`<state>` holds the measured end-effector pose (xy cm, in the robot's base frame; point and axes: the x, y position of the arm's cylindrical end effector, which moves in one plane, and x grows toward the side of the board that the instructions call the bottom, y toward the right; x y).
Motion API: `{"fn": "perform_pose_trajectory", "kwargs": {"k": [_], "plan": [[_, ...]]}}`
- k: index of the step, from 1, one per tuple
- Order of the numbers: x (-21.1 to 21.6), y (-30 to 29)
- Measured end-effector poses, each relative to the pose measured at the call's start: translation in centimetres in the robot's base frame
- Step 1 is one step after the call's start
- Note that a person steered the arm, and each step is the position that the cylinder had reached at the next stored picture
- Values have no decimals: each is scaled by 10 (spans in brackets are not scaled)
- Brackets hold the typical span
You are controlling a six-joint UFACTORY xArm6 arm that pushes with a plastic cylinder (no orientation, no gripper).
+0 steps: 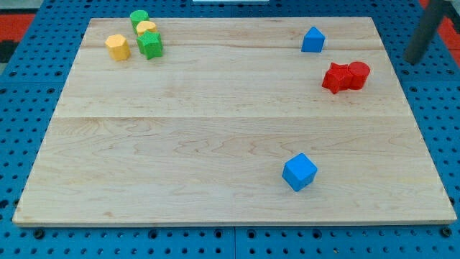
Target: Make a group of red blocks and blue blocks at top right of the board
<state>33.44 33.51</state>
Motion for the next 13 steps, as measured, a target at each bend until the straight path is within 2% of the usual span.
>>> {"fn": "perform_pose_trajectory", "kwargs": {"k": [1, 3, 4, 6, 7, 8, 10, 11, 12, 13], "plan": [[53, -29], [-16, -162], [-45, -200], [-98, -193], [-87, -207], [-78, -172], [-32, -231], [-18, -292], [-41, -309], [-67, -284]]}}
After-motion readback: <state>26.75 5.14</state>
